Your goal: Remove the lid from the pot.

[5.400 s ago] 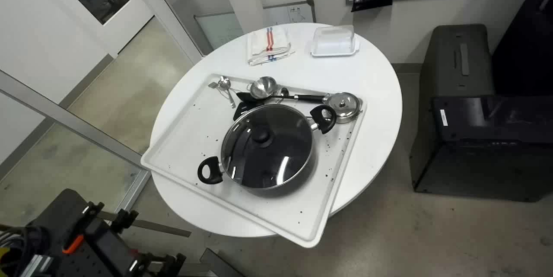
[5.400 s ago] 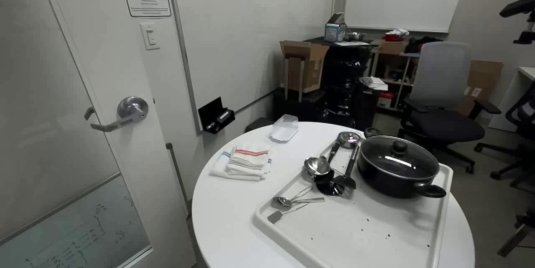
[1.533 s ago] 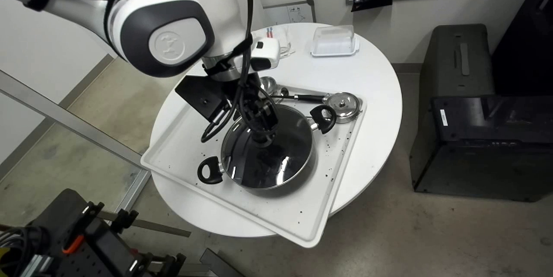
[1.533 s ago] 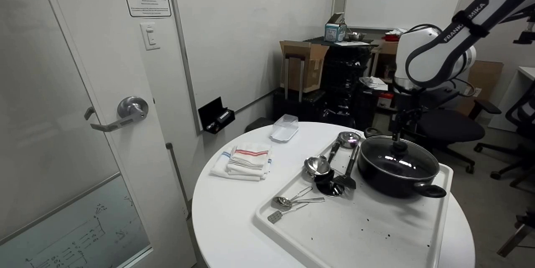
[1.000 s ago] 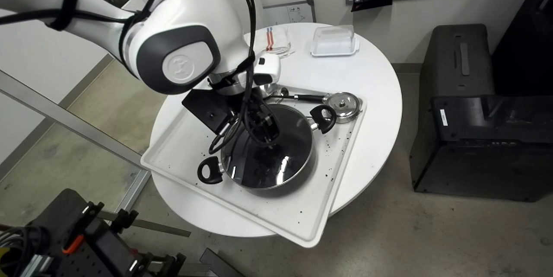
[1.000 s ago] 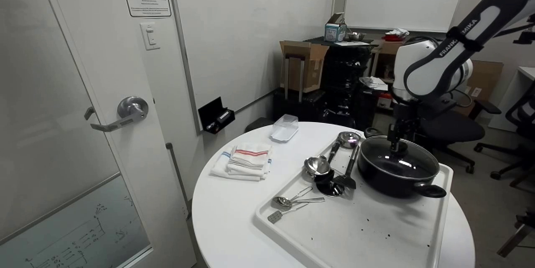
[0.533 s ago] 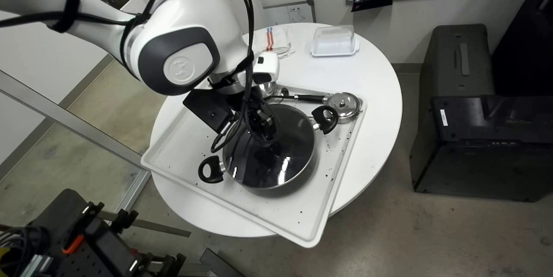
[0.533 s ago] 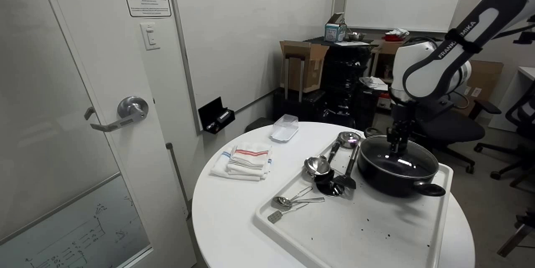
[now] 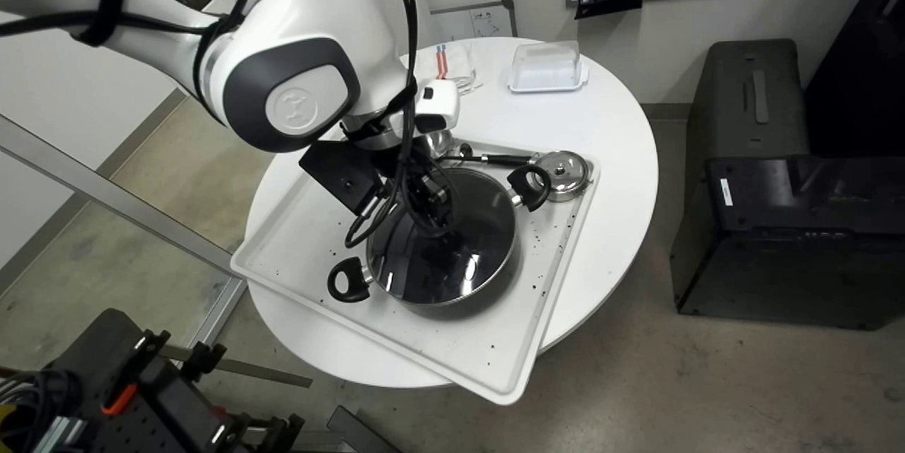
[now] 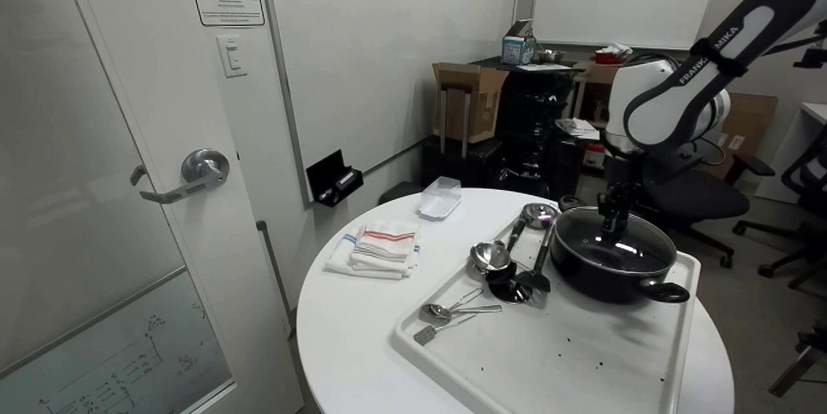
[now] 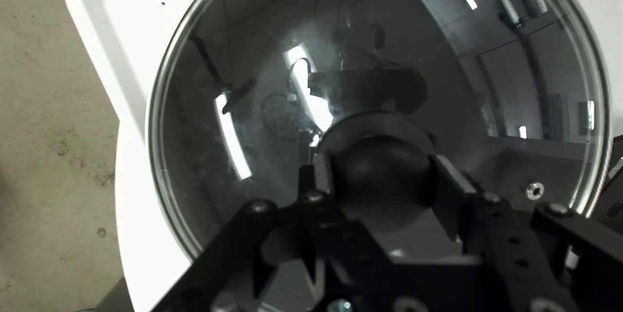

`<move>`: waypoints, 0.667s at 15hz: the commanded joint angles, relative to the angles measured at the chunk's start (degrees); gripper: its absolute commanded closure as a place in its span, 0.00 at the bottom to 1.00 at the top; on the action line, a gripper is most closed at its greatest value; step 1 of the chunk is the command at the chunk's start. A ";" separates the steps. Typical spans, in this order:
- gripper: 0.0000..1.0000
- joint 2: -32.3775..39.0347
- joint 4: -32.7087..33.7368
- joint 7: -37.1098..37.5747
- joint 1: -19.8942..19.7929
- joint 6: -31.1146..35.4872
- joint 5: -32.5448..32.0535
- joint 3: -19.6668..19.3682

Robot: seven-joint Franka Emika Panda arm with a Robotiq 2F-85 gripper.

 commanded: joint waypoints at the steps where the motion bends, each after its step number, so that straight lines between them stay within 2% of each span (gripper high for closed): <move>1: 0.74 -3.09 -1.94 -1.83 -1.83 -0.15 1.90 1.88; 6: 0.74 -7.07 -4.92 -3.49 -2.78 -0.47 2.23 3.44; 10: 0.74 -10.14 -7.21 -3.30 -1.26 -0.65 1.05 3.73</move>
